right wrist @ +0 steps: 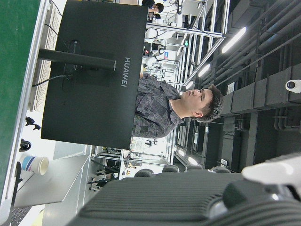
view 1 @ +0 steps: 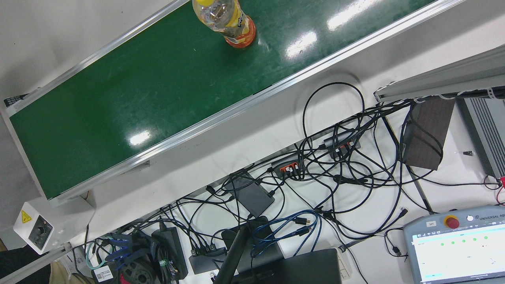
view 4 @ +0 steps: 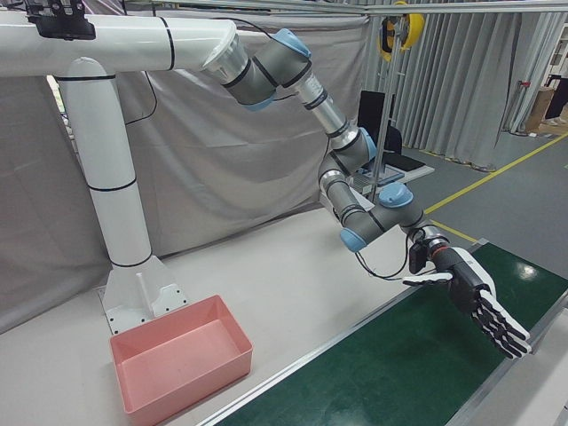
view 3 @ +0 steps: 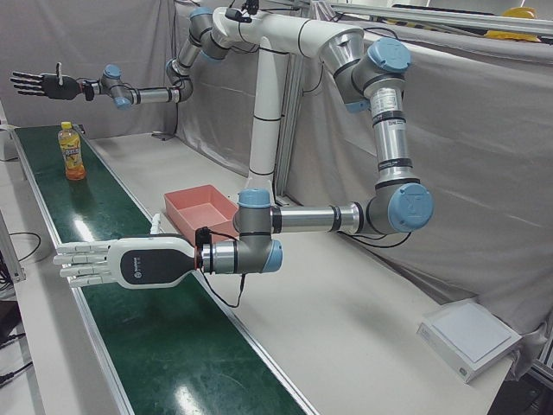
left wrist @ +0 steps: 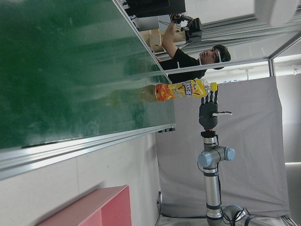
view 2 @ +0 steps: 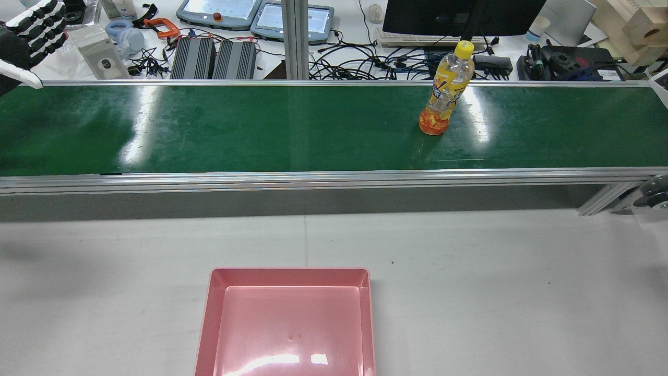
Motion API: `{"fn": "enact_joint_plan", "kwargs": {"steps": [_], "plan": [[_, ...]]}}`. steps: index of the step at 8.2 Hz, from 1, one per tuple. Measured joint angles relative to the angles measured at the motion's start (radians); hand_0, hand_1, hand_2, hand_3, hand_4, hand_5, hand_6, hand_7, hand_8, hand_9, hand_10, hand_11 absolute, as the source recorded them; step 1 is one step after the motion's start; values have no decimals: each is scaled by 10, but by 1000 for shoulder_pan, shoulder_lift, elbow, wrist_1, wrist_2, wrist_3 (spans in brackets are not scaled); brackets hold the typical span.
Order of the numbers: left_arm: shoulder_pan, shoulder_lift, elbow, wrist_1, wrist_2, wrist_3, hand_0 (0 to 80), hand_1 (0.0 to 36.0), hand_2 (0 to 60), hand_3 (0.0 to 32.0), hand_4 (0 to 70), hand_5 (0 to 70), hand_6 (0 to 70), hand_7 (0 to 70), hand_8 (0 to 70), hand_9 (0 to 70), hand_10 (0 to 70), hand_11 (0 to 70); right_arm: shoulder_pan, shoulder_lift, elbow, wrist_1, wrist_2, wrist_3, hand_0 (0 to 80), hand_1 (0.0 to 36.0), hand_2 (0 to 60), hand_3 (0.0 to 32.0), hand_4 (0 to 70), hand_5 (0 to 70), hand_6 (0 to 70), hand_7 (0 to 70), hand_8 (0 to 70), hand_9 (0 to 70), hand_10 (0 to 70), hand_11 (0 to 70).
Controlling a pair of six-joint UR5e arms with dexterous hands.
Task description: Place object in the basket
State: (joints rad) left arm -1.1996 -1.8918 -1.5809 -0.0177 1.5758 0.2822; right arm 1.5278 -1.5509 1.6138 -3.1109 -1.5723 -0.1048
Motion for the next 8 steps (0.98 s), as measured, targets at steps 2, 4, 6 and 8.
{"fn": "enact_joint_plan", "kwargs": {"steps": [2, 4, 6, 8], "plan": [[16, -3, 20, -12, -2, 2, 613, 106, 0, 0, 0, 25, 0, 0, 0, 0, 0, 0, 0, 0, 0, 0, 0, 0, 0, 0, 0, 0, 0, 0, 0, 0, 0, 0, 0, 0], [23, -5, 28, -18, -4, 4, 616, 109, 0, 0, 0, 27, 0, 0, 0, 0, 0, 0, 0, 0, 0, 0, 0, 0, 0, 0, 0, 0, 0, 0, 0, 0, 0, 0, 0, 0], [25, -6, 33, -24, -8, 3, 615, 109, 0, 0, 0, 24, 0, 0, 0, 0, 0, 0, 0, 0, 0, 0, 1, 0, 0, 0, 0, 0, 0, 0, 0, 0, 0, 0, 0, 0], [26, -6, 35, -29, -11, 3, 616, 111, 0, 0, 0, 27, 0, 0, 0, 0, 0, 0, 0, 0, 0, 0, 0, 0, 0, 0, 0, 0, 0, 0, 0, 0, 0, 0, 0, 0]]}}
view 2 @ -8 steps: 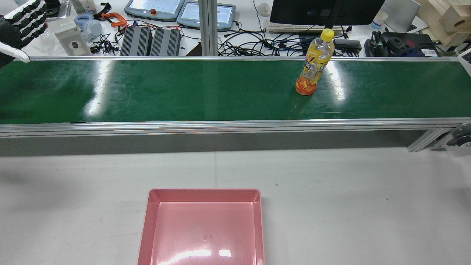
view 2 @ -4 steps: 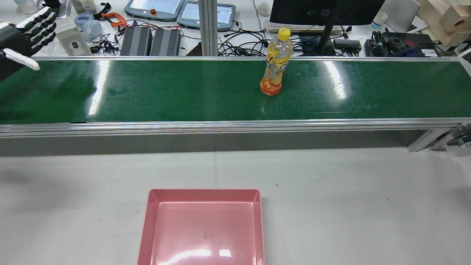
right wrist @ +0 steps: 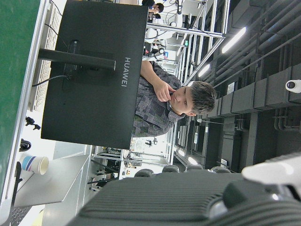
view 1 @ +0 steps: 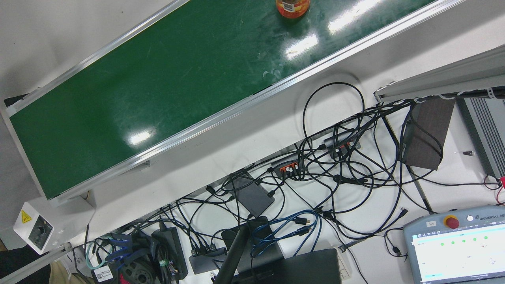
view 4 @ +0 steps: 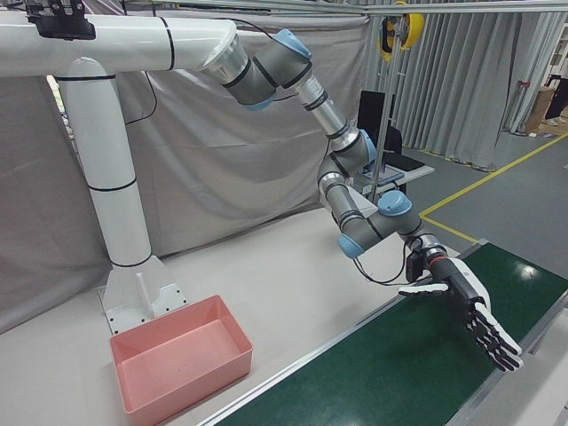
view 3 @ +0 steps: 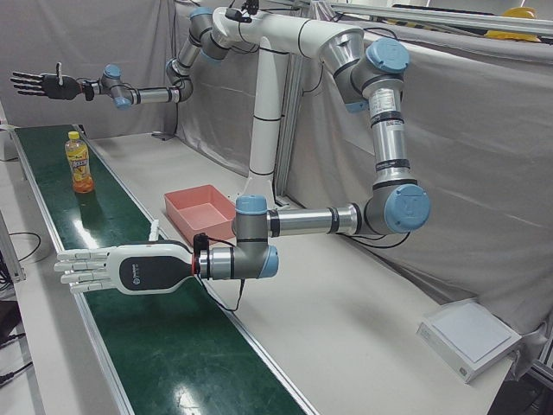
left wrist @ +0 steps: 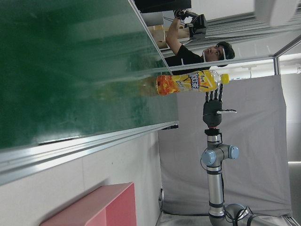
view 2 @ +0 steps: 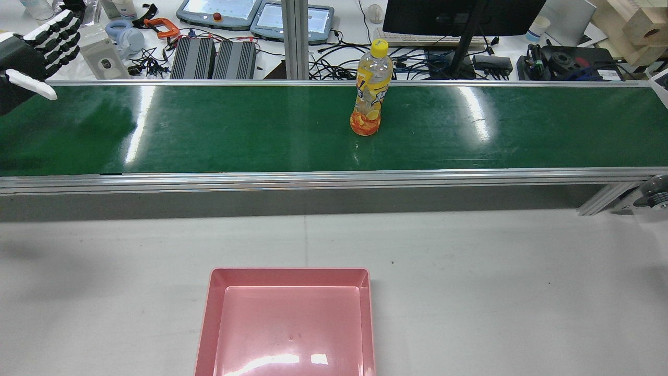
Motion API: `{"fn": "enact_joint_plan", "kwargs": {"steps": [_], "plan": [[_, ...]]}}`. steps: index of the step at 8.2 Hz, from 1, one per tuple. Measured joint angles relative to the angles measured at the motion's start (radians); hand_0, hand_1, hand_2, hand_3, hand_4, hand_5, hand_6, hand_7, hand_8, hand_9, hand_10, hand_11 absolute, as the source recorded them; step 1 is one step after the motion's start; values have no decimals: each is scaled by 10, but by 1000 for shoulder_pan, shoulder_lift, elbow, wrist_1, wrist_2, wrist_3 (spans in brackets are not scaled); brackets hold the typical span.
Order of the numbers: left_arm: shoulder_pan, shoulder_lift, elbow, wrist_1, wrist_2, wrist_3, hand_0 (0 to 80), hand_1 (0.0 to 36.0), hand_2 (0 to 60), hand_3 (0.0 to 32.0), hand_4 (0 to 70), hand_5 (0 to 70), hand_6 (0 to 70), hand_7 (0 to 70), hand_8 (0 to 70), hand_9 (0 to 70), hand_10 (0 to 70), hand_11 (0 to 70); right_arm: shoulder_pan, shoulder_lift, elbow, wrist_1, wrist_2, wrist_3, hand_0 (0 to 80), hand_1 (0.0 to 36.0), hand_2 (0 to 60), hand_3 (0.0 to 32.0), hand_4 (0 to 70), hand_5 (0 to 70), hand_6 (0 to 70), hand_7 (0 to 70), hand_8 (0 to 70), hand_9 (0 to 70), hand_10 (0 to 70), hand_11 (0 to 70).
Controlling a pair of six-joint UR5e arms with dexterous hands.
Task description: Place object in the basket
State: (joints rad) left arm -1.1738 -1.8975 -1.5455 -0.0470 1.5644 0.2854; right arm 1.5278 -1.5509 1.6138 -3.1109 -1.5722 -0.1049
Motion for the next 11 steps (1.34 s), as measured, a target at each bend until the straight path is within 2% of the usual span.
{"fn": "enact_joint_plan", "kwargs": {"steps": [5, 11], "plan": [[3, 0, -3, -3, -1, 0, 617, 112, 0, 0, 0, 8, 0, 0, 0, 0, 0, 0, 0, 0, 0, 0, 0, 0, 0, 0, 0, 0, 0, 0, 0, 0, 0, 0, 0, 0], [4, 0, -9, -7, -1, 0, 616, 110, 0, 0, 0, 18, 0, 0, 0, 0, 0, 0, 0, 0, 0, 0, 0, 0, 0, 0, 0, 0, 0, 0, 0, 0, 0, 0, 0, 0]]}}
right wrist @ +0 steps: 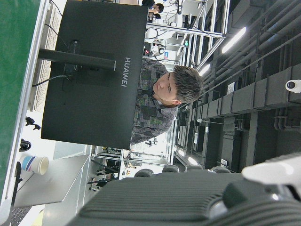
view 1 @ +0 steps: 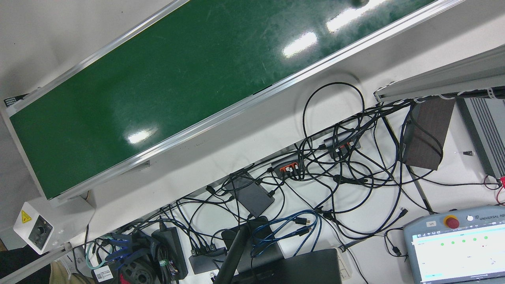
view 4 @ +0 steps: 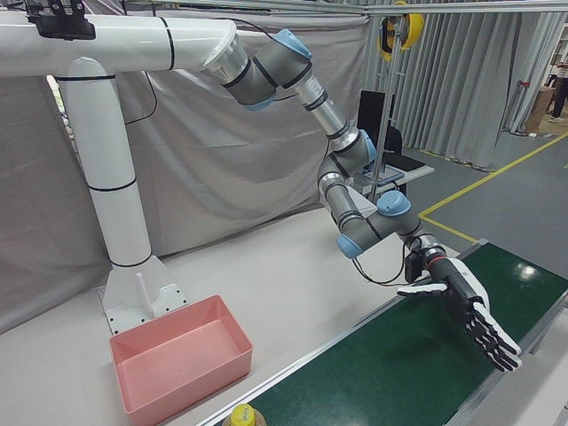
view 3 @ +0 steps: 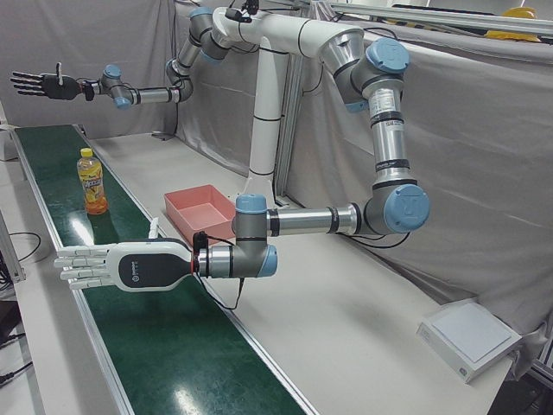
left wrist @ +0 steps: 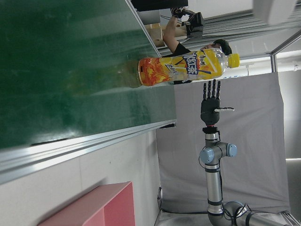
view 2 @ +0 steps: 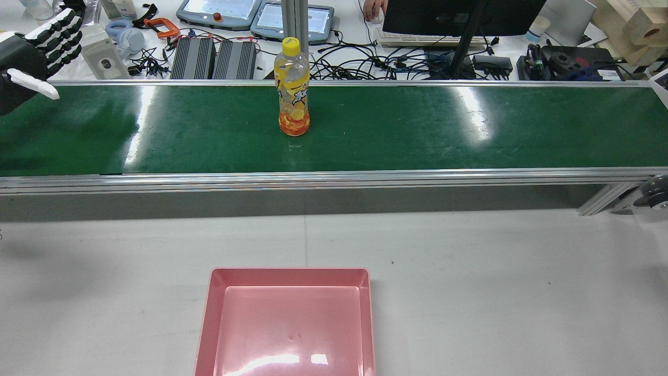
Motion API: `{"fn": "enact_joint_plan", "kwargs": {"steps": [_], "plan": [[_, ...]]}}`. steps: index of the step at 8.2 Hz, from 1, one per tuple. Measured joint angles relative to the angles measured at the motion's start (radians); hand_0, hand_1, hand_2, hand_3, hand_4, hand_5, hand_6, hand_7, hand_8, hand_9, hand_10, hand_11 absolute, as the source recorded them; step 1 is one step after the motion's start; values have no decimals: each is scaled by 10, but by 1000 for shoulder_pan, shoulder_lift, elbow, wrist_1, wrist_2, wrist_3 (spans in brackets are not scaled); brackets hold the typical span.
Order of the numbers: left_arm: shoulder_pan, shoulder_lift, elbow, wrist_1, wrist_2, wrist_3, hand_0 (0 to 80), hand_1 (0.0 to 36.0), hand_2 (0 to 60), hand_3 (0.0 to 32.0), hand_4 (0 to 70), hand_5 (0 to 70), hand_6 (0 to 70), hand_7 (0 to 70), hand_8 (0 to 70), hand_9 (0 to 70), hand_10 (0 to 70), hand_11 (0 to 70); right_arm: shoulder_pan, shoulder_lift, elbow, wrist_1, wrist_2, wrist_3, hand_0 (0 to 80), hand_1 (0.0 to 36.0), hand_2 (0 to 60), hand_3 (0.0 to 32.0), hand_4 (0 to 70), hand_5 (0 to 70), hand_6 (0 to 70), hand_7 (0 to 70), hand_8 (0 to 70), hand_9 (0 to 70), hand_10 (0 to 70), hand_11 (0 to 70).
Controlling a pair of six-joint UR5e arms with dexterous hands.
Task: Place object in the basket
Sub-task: 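Move the open left hand down toward the approaching orange bottle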
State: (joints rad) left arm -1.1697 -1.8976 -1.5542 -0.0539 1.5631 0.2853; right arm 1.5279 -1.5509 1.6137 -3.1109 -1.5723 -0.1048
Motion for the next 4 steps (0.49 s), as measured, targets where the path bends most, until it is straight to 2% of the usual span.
{"fn": "enact_joint_plan", "kwargs": {"steps": [2, 4], "plan": [[7, -21, -8, 9, -1, 1, 623, 114, 0, 0, 0, 10, 0, 0, 0, 0, 0, 0, 0, 0, 0, 0, 0, 0, 0, 0, 0, 0, 0, 0, 0, 0, 0, 0, 0, 0], [74, -41, -3, 22, -18, 0, 623, 115, 0, 0, 0, 16, 0, 0, 0, 0, 0, 0, 0, 0, 0, 0, 0, 0, 0, 0, 0, 0, 0, 0, 0, 0, 0, 0, 0, 0]]}}
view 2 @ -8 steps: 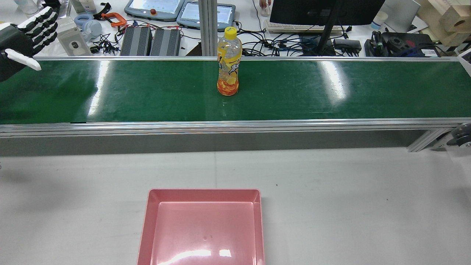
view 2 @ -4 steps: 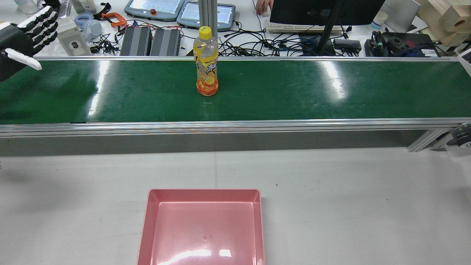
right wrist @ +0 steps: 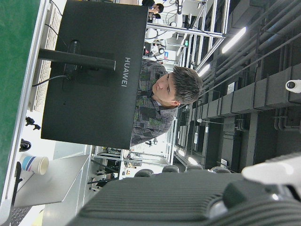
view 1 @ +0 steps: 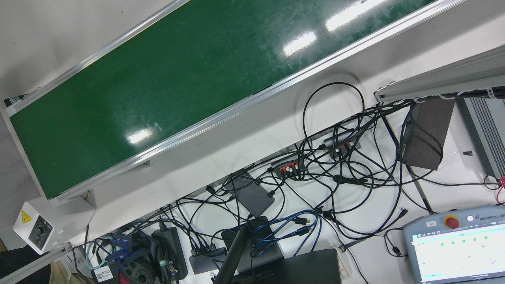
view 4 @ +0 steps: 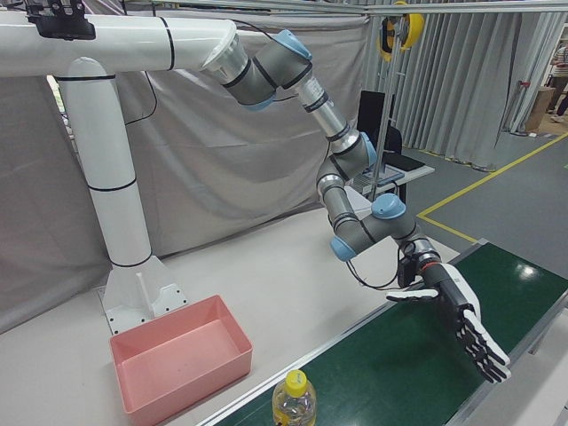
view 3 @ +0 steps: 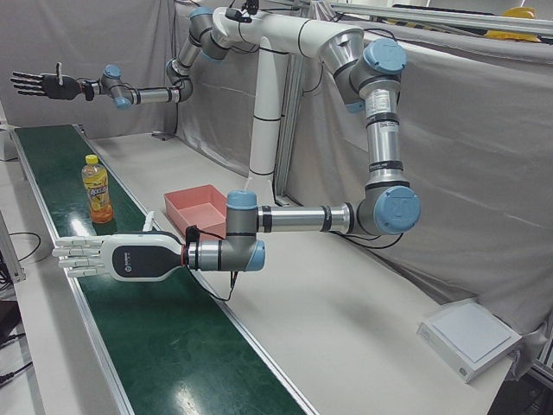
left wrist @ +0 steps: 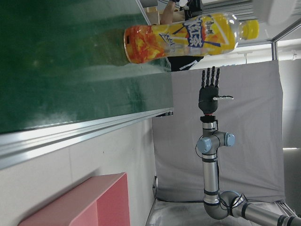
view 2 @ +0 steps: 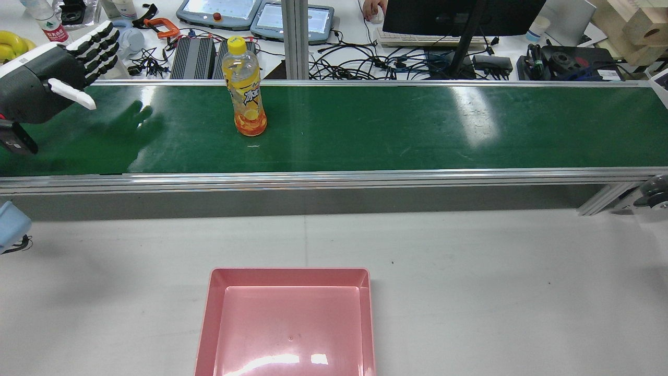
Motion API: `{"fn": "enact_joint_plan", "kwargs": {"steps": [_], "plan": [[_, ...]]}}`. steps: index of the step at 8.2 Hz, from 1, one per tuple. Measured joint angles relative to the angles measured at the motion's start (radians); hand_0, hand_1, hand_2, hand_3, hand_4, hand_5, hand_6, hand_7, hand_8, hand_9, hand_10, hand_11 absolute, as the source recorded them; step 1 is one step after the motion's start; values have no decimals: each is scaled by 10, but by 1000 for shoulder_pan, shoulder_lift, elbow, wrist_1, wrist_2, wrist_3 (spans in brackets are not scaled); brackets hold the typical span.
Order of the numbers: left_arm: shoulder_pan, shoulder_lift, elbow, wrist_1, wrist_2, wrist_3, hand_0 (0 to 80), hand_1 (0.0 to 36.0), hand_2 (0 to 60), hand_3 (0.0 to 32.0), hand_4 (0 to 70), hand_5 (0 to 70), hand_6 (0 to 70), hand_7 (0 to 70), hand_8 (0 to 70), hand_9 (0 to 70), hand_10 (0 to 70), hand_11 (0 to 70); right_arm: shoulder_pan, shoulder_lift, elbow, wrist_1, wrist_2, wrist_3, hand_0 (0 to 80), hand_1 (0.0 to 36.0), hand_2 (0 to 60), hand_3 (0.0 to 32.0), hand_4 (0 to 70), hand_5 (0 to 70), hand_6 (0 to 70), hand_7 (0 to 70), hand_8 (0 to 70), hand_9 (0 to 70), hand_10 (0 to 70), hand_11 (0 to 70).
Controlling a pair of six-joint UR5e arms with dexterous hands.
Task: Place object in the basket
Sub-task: 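Move the open left hand down toward the approaching orange bottle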
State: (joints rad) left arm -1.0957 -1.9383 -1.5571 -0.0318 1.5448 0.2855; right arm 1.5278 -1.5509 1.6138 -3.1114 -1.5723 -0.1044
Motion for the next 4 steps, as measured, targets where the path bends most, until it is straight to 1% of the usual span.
{"fn": "enact_joint_plan", "kwargs": {"steps": [1, 4], "plan": [[27, -10, 0, 6, -16, -1, 629, 119, 0, 0, 0, 29, 0, 0, 0, 0, 0, 0, 0, 0, 0, 0, 0, 0, 0, 0, 0, 0, 0, 0, 0, 0, 0, 0, 0, 0], [47, -25, -6, 13, -30, -10, 632, 120, 0, 0, 0, 15, 0, 0, 0, 0, 0, 0, 0, 0, 0, 0, 0, -1, 0, 0, 0, 0, 0, 0, 0, 0, 0, 0, 0, 0]]}}
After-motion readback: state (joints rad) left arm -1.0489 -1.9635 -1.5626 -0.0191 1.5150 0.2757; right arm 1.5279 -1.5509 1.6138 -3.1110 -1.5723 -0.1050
